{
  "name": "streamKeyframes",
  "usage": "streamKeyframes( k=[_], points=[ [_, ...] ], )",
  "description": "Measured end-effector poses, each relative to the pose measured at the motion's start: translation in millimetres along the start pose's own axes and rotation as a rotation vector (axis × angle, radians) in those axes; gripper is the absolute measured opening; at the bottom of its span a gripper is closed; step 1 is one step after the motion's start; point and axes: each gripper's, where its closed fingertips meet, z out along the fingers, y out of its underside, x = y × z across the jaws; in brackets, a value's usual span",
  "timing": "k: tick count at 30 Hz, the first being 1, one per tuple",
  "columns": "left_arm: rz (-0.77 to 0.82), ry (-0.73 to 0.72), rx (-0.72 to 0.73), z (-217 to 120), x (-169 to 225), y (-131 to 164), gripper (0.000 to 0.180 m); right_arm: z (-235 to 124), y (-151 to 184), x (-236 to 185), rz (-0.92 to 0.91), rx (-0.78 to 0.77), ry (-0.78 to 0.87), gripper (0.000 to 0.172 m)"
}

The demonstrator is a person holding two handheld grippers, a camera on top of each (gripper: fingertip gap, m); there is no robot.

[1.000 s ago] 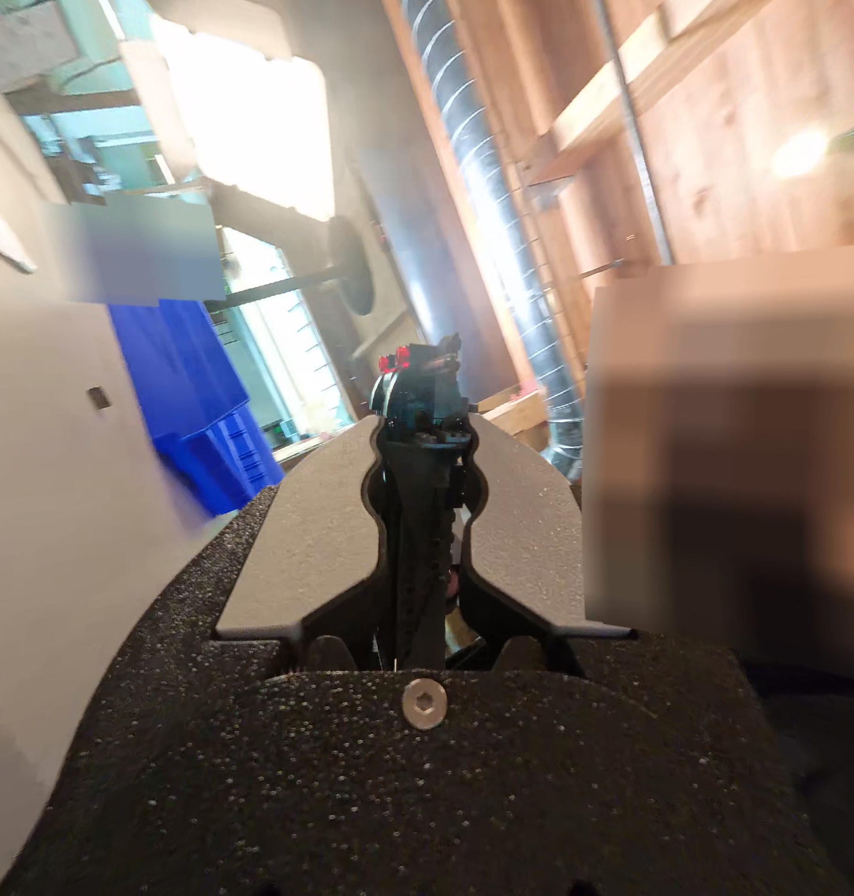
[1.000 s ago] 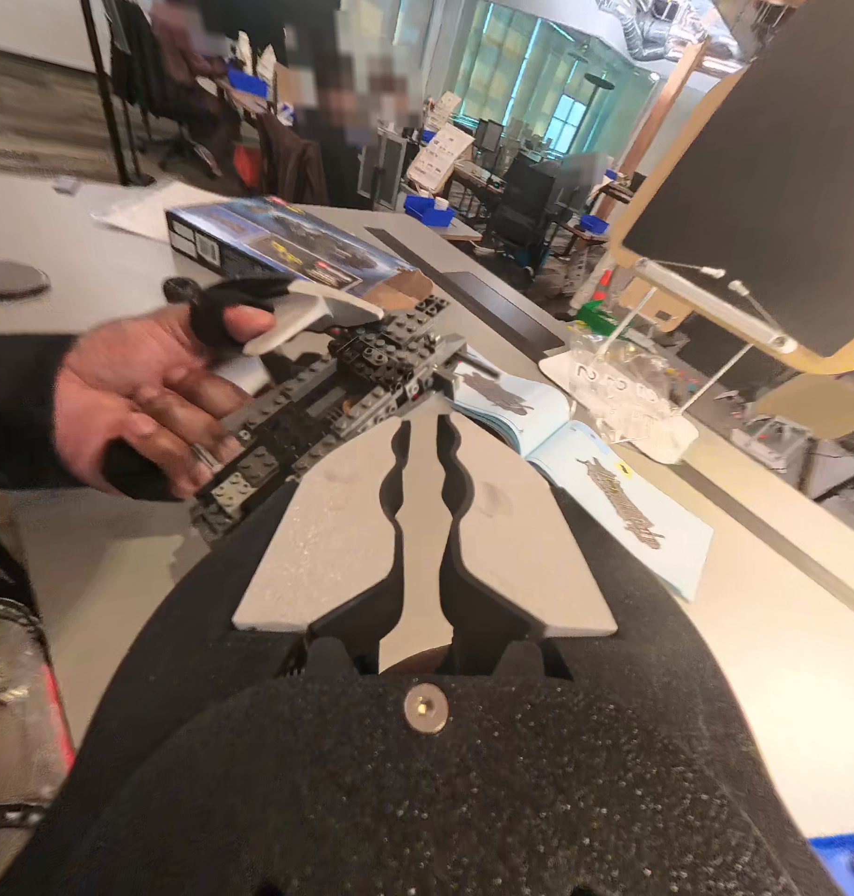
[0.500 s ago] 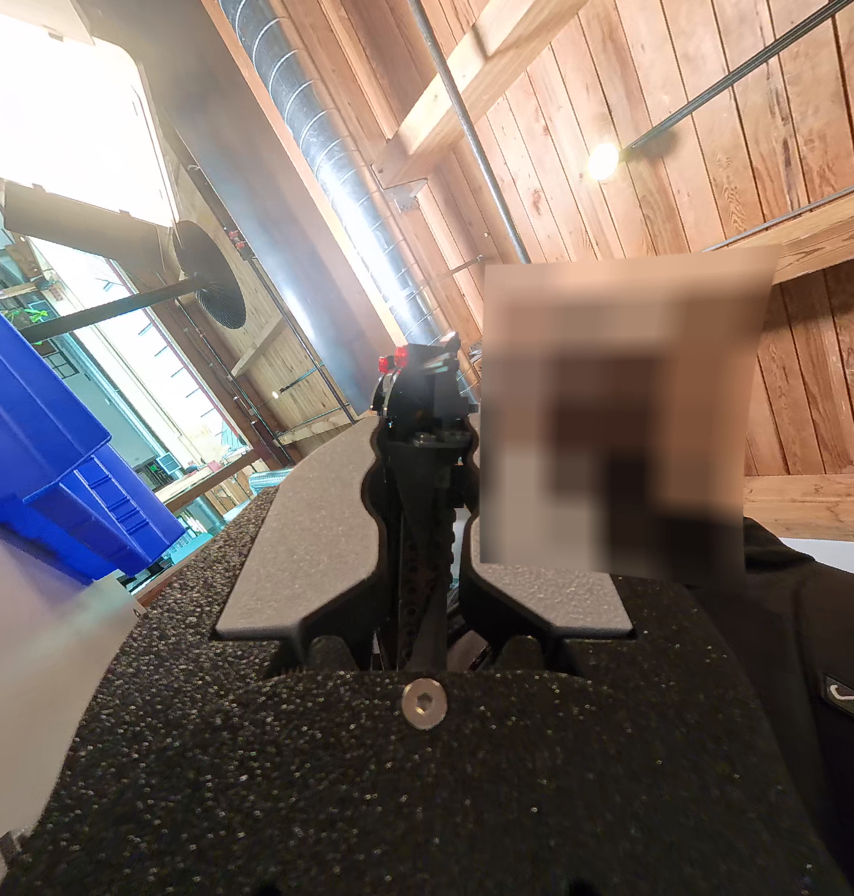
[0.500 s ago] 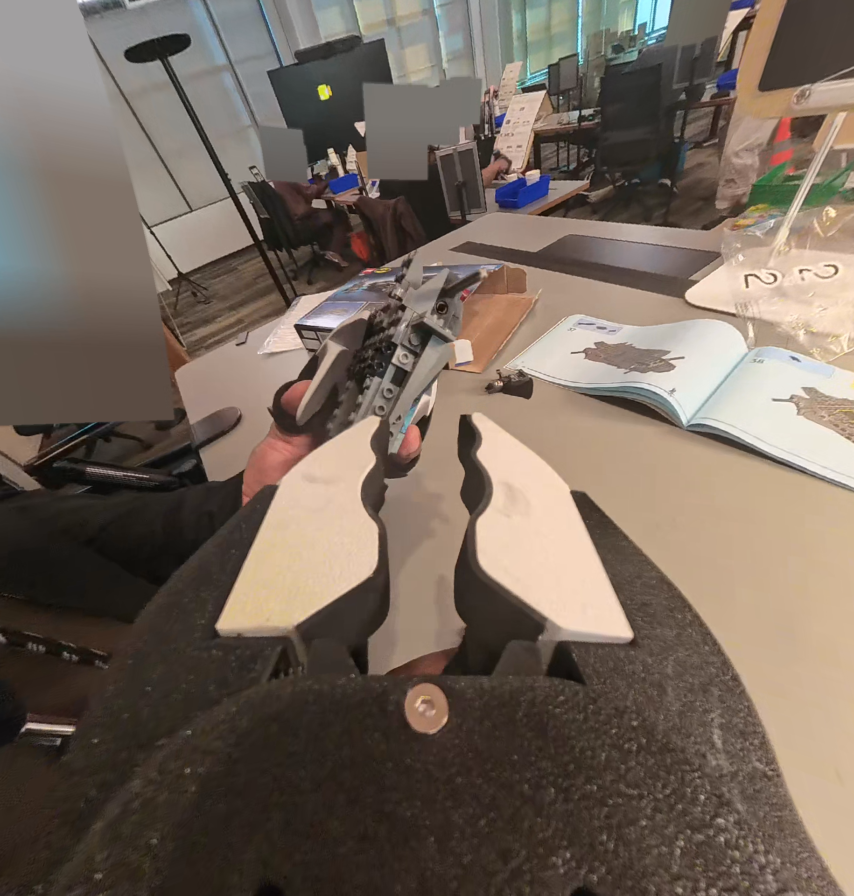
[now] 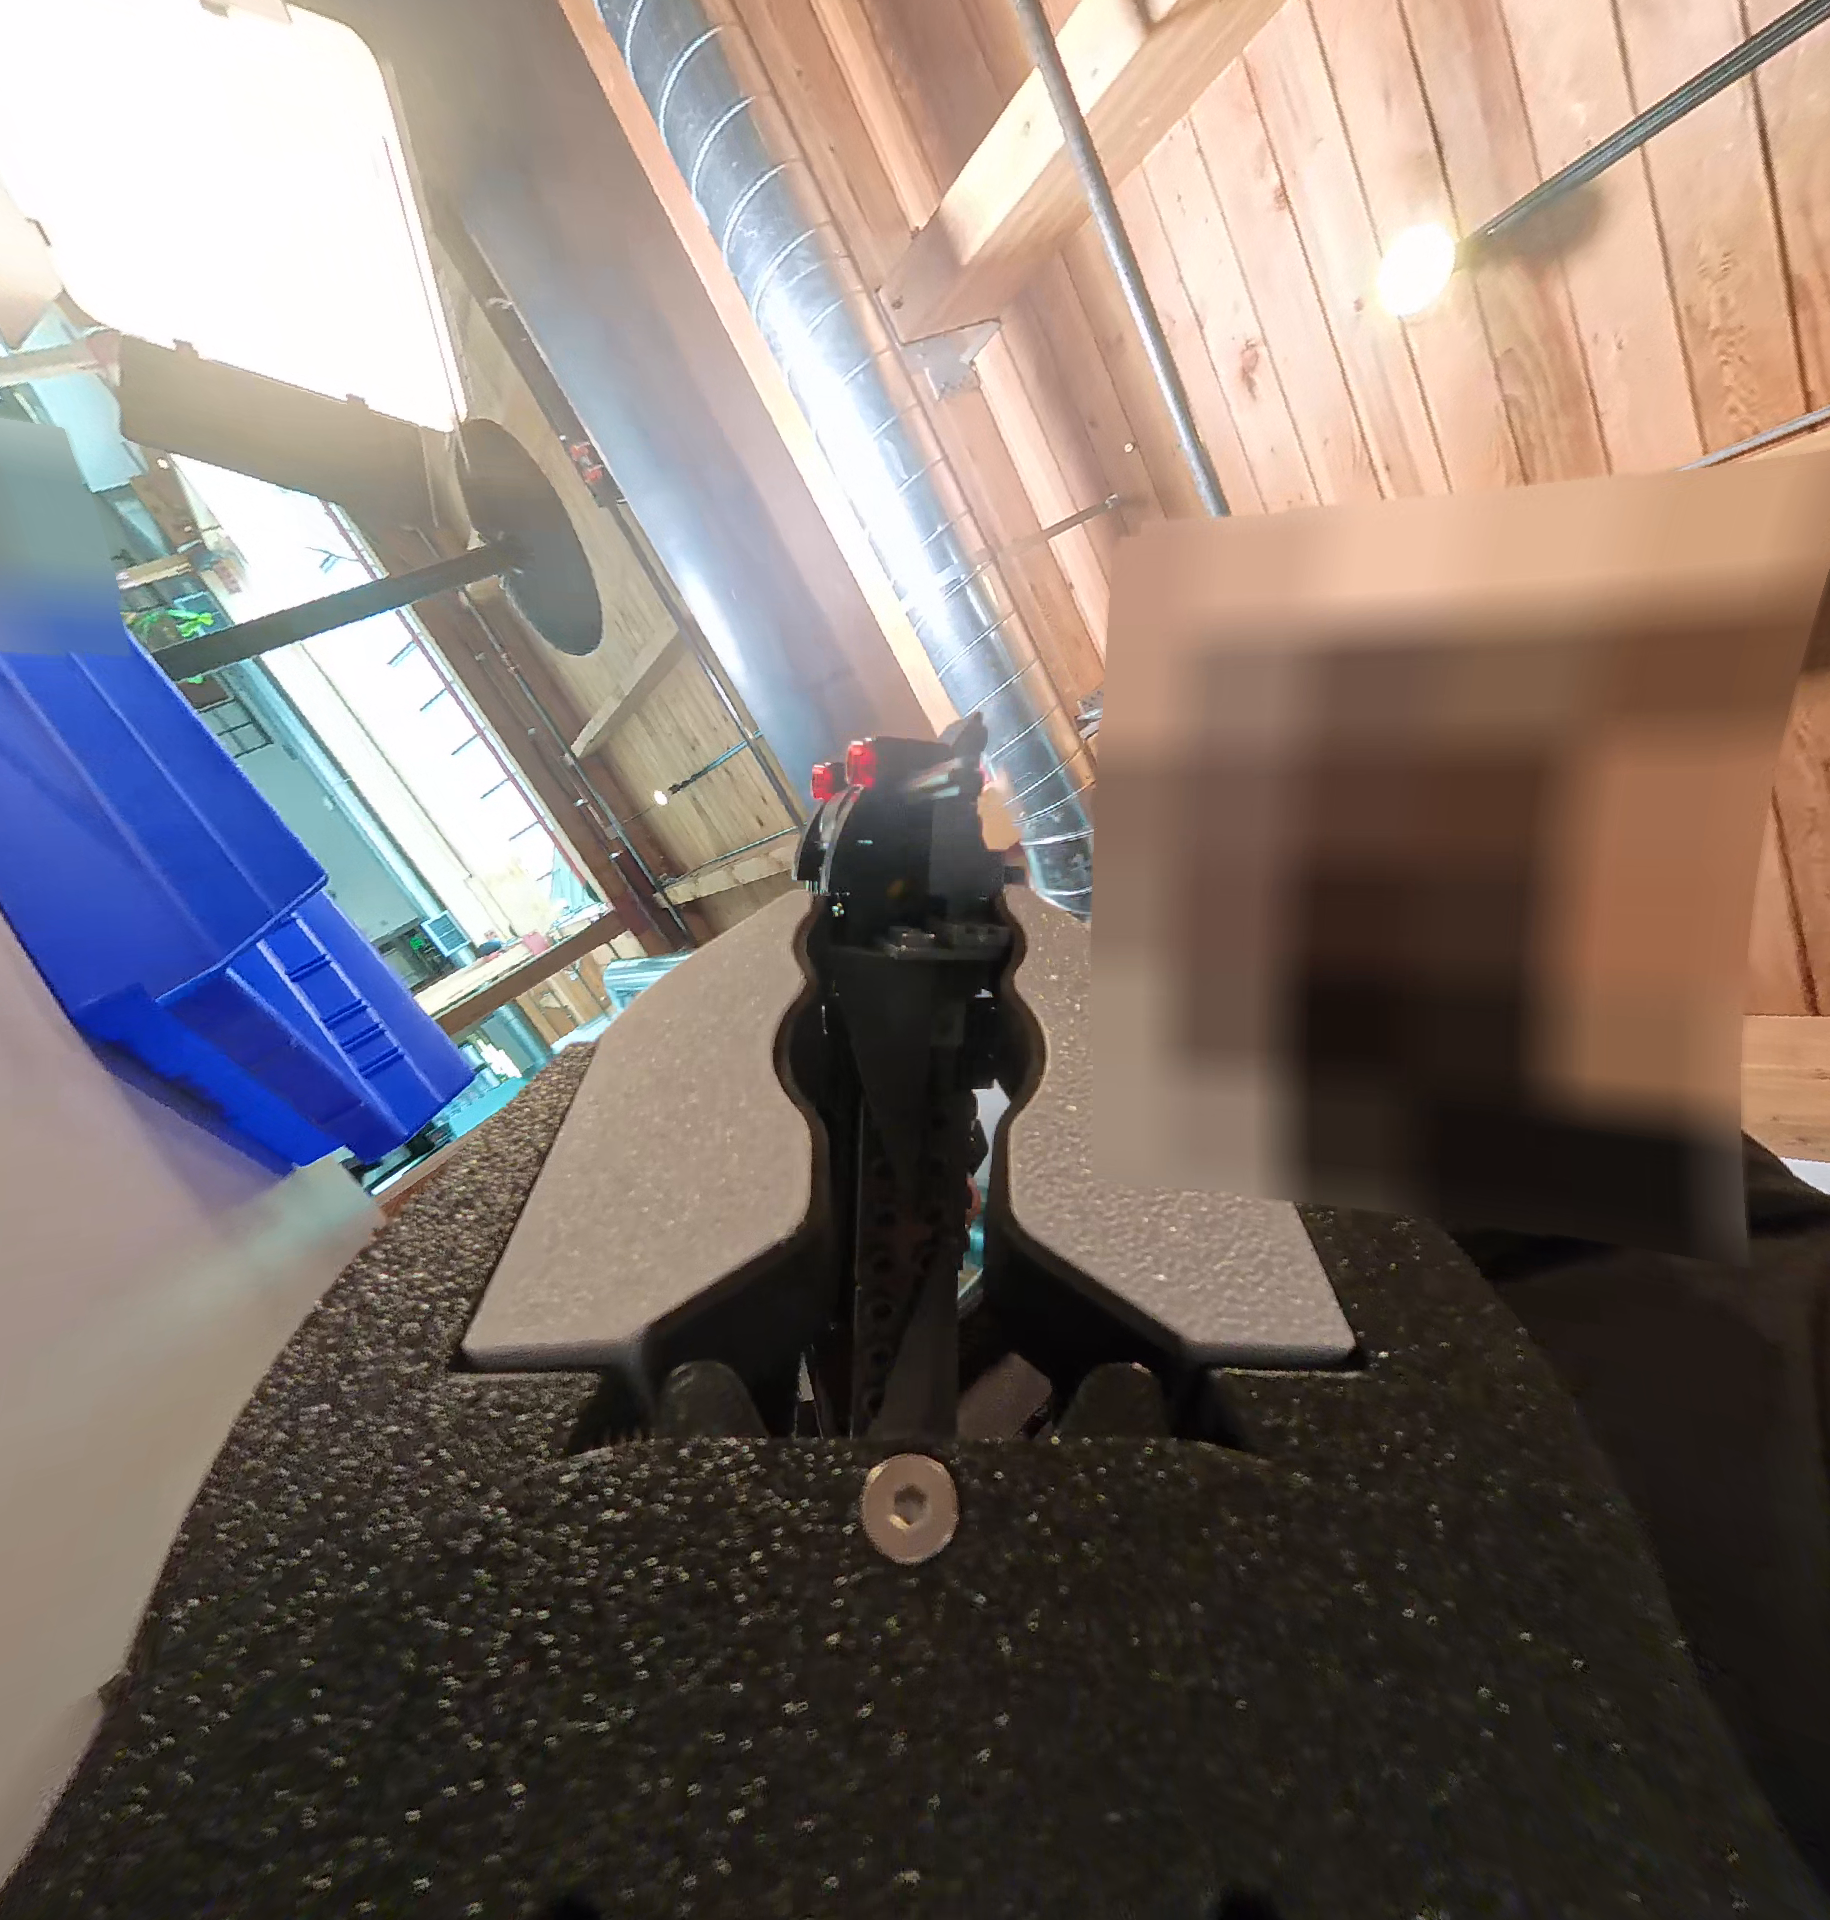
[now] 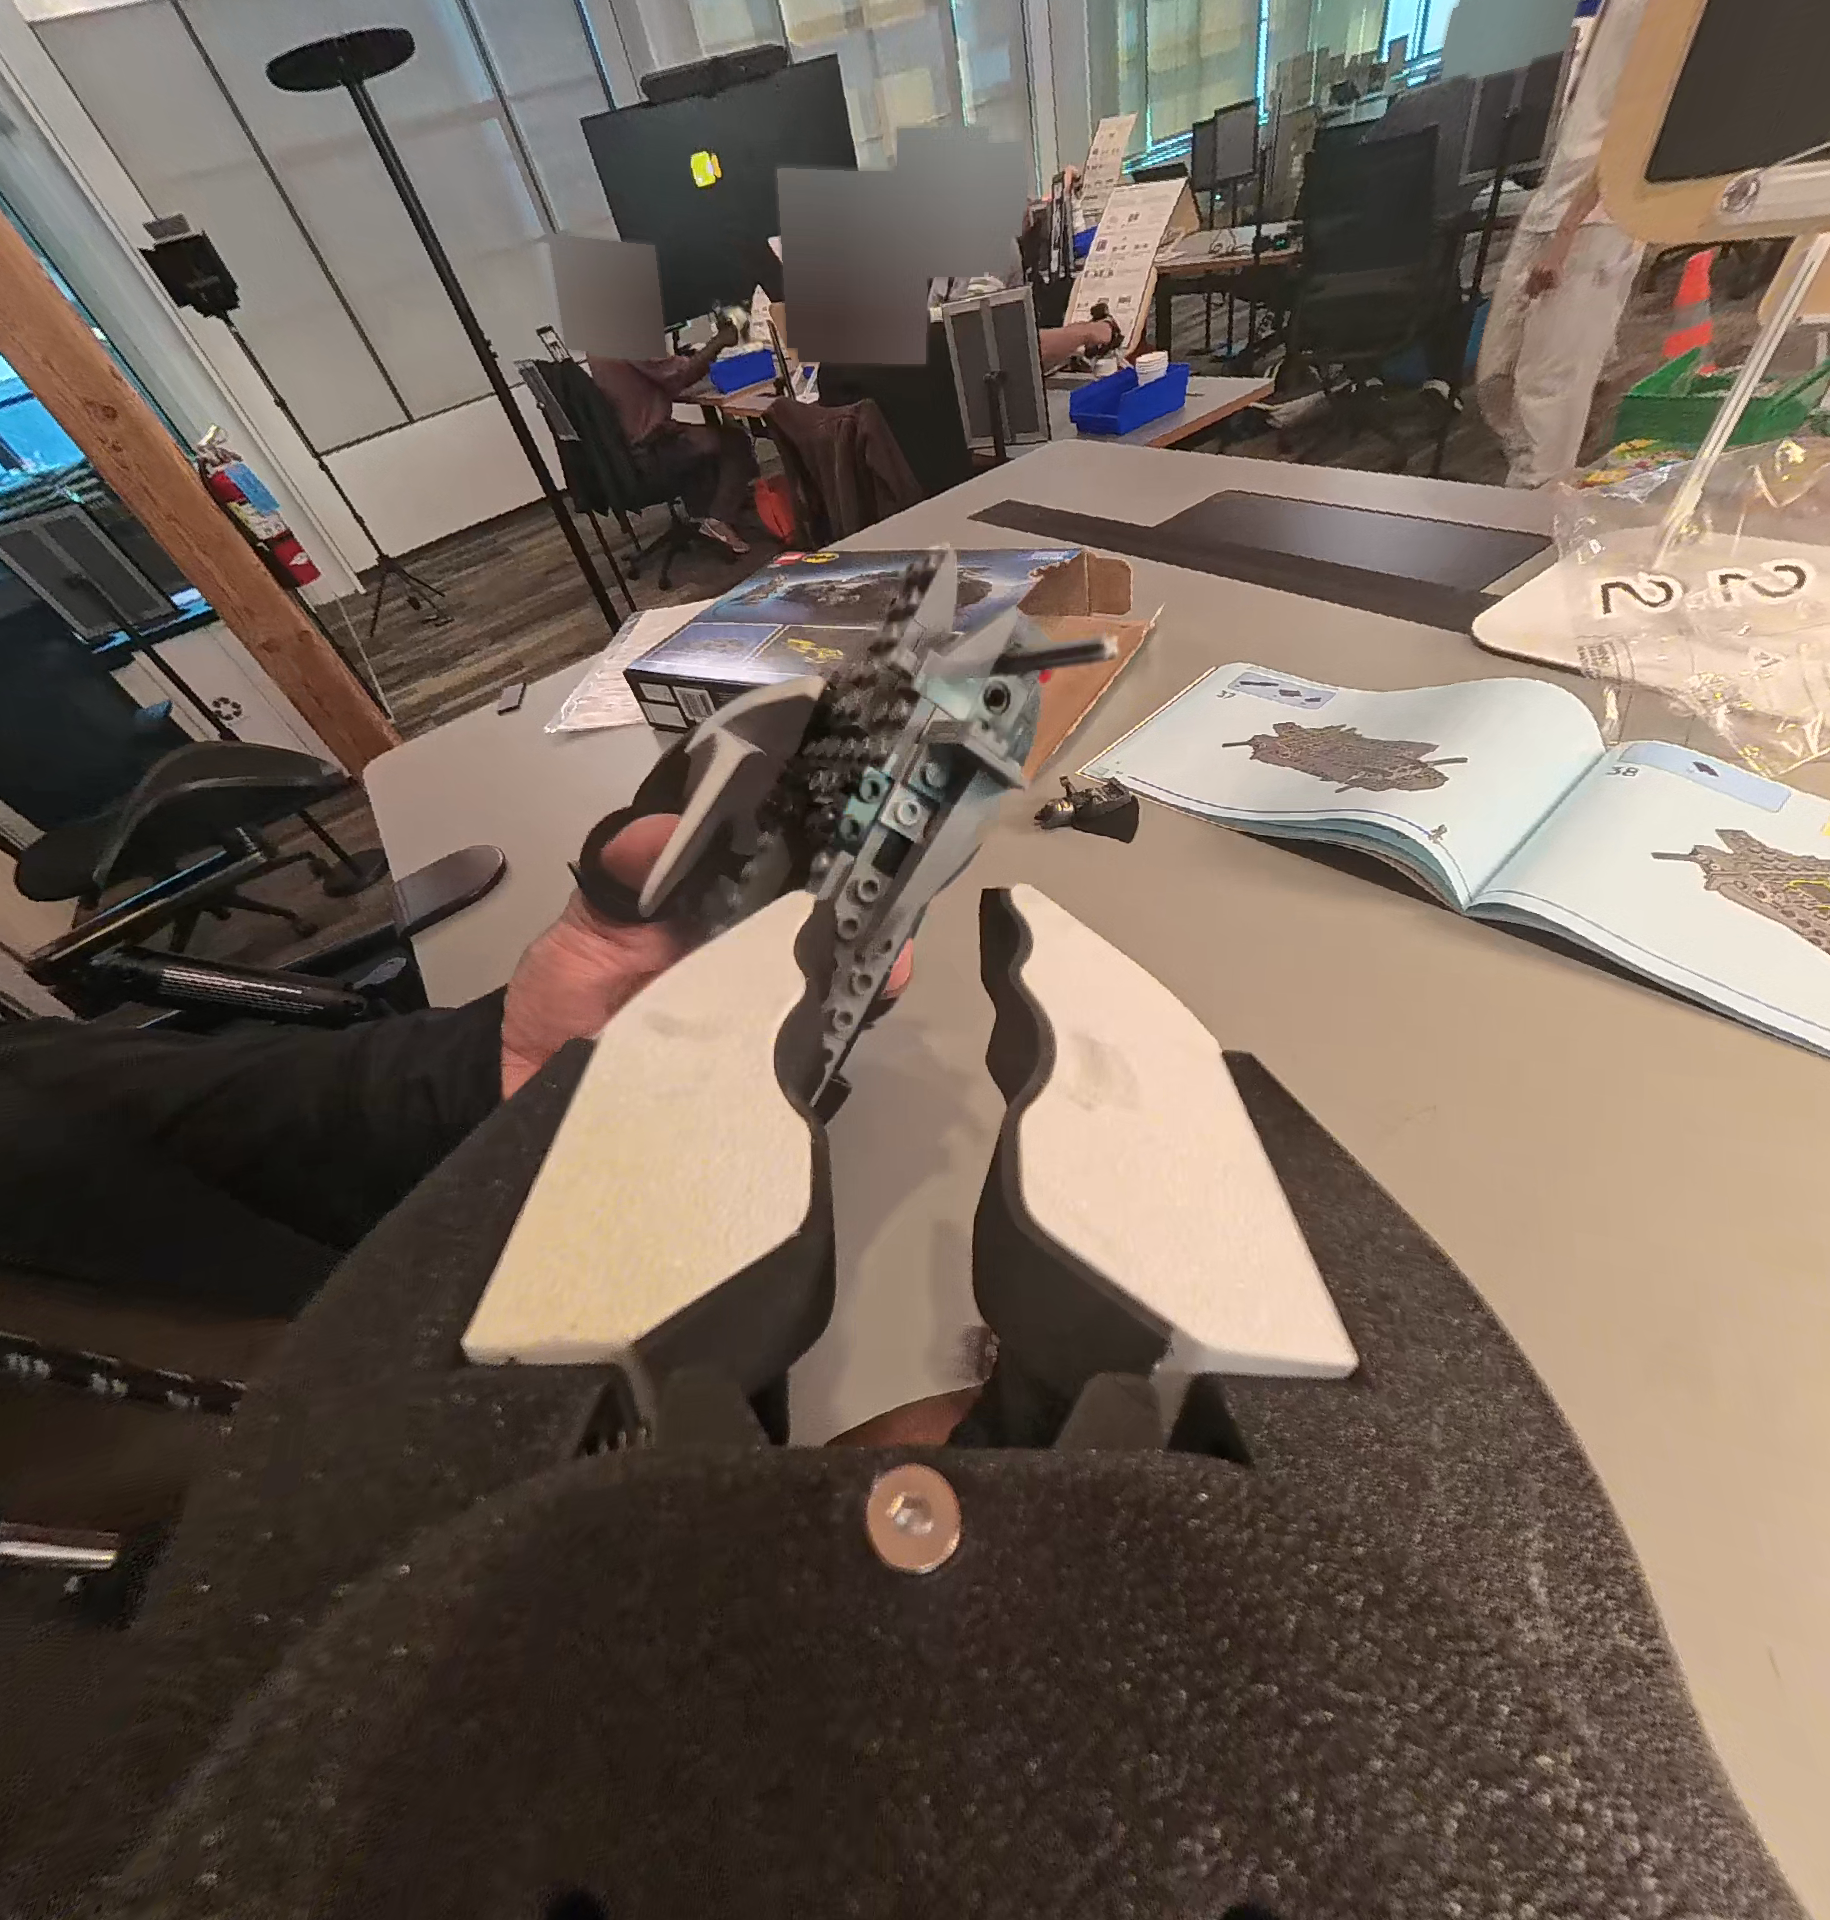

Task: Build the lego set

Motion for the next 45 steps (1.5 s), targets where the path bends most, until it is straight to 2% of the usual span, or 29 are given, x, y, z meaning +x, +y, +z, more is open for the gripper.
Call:
streamKeyframes(
  k=[5, 8, 11, 13, 18, 25, 28, 32, 42, 44, 45],
  points=[
    [0.022, -0.123, -0.040, 0.7, -14.3, 5.4, 0.029, -2.2, 4.6, 10.4, -0.057, -0.020, 0.055, 0.027],
    [0.059, -0.317, -0.076, -3.2, -34.9, 7.8, 0.029, -6.3, 11.0, 24.0, -0.188, -0.055, 0.143, 0.028],
    [0.136, -0.539, -0.217, -9.6, -56.0, 21.9, 0.029, -10.0, 17.9, 35.4, -0.318, -0.106, 0.187, 0.028],
    [0.158, -0.626, -0.298, -12.5, -64.0, 31.2, 0.029, -11.7, 19.2, 40.8, -0.346, -0.129, 0.166, 0.030],
    [0.104, -0.610, -0.373, -10.1, -64.6, 47.4, 0.029, -12.7, 23.0, 46.4, -0.333, -0.183, -0.030, 0.030],
    [0.066, -0.573, -0.404, -14.9, -64.1, 57.3, 0.029, -2.0, 32.3, 40.7, -0.032, -0.233, -0.323, 0.029],
    [0.053, -0.563, -0.402, -18.1, -64.5, 57.1, 0.029, 6.0, 41.2, 38.9, 0.015, -0.252, -0.371, 0.028],
    [0.046, -0.567, -0.417, -23.9, -67.9, 57.1, 0.029, 10.1, 46.5, 33.6, 0.068, -0.260, -0.446, 0.017],
    [0.054, -0.640, -0.464, -35.4, -81.0, 51.4, 0.029, 18.4, 60.5, 43.3, 0.163, -0.296, -0.434, 0.012],
    [0.047, -0.665, -0.467, -38.4, -84.5, 49.3, 0.033, 18.6, 61.4, 44.6, 0.190, -0.290, -0.435, 0.011],
    [0.051, -0.675, -0.462, -39.4, -85.4, 46.9, 0.041, 18.2, 61.8, 45.2, 0.195, -0.285, -0.433, 0.011]
  ],
)
